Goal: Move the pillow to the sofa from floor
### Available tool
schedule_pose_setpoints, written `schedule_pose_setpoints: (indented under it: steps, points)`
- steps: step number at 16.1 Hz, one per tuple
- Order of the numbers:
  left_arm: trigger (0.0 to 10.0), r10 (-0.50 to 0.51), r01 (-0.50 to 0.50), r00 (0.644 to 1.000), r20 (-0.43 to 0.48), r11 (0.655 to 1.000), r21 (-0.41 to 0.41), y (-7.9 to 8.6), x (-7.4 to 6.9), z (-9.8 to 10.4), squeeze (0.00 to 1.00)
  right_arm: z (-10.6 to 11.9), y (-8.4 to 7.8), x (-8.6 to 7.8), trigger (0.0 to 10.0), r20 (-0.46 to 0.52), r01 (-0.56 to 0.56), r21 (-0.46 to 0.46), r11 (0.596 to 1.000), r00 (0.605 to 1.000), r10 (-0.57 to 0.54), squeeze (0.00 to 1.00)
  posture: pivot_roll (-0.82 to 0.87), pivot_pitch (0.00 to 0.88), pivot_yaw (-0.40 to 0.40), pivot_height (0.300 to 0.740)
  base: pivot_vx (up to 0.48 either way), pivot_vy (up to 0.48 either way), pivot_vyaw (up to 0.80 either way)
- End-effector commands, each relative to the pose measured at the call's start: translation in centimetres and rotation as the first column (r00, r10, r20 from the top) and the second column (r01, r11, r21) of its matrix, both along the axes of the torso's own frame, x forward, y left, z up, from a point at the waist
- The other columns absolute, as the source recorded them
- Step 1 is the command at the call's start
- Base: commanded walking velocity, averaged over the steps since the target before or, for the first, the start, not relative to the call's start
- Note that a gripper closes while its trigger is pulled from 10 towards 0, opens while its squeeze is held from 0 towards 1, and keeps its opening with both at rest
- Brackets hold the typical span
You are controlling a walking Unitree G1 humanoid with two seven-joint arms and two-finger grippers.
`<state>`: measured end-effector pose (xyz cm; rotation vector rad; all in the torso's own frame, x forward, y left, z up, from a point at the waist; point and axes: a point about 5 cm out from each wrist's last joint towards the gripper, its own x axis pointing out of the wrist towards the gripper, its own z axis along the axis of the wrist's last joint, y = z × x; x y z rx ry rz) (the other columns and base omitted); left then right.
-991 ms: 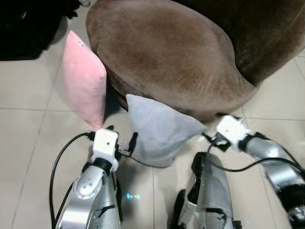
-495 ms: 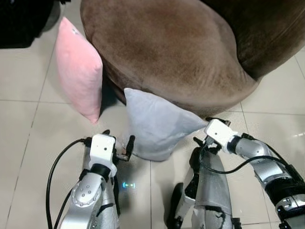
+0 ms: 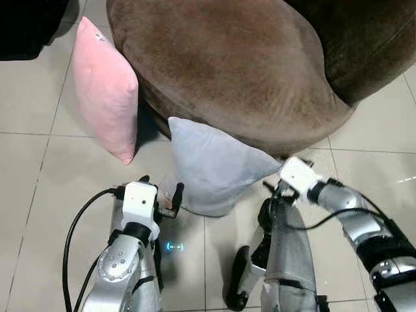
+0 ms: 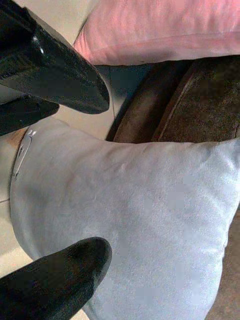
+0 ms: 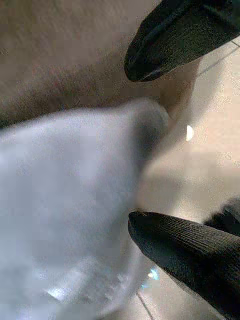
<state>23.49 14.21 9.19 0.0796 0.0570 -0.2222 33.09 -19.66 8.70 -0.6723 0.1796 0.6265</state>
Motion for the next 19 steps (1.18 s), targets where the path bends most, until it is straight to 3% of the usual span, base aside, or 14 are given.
schedule_pose_setpoints:
  steps: [1, 2, 3, 8, 9, 19]
  points:
    - [10.0, -0.004, 0.004, 1.000, -0.031, 1.000, 0.004, -0.3, -0.3, -0.6, 0.00, -0.1, -0.8, -0.2, 10.0, 0.010, 0.034, 0.013, 0.999, 0.999, -0.034, 1.00, 0.14, 0.360, -0.165, 0.471, 0.000, 0.000, 0.00]
    - [10.0, -0.008, 0.008, 1.000, -0.028, 1.000, 0.005, -0.4, -0.1, -0.6, 0.00, 0.3, -0.8, 0.0, 10.0, 0.026, 0.052, 0.028, 0.998, 0.998, -0.053, 0.07, 0.14, 0.356, -0.166, 0.471, 0.000, 0.000, 0.00]
    - [10.0, -0.009, 0.009, 1.000, -0.028, 1.000, 0.004, -0.4, -0.1, -0.6, 0.00, 0.3, -0.8, 0.1, 10.0, 0.027, 0.056, 0.032, 0.998, 0.998, -0.057, 0.00, 0.14, 0.352, -0.164, 0.471, 0.000, 0.000, 0.00]
    - [10.0, -0.024, 0.024, 0.999, -0.023, 1.000, 0.006, -0.7, 0.3, -0.5, 0.00, 0.7, -1.1, 0.3, 10.0, 0.060, 0.097, 0.063, 0.993, 0.993, -0.101, 0.00, 0.13, 0.342, -0.160, 0.471, 0.000, 0.000, 0.00]
    - [10.0, -0.025, 0.026, 0.999, -0.022, 1.000, 0.006, -0.7, 0.3, -0.5, 0.00, 0.8, -1.1, 0.3, 0.0, 0.065, 0.102, 0.067, 0.993, 0.992, -0.107, 0.00, 0.13, 0.341, -0.160, 0.471, 0.000, 0.000, 0.00]
    - [10.0, -0.025, 0.025, 0.999, -0.020, 1.000, 0.001, -0.9, 0.6, -0.5, 0.00, 1.4, -1.1, 0.8, 0.0, 0.074, 0.126, 0.118, 0.985, 0.988, -0.135, 0.00, 0.13, 0.345, -0.165, 0.471, 0.000, 0.000, 0.00]
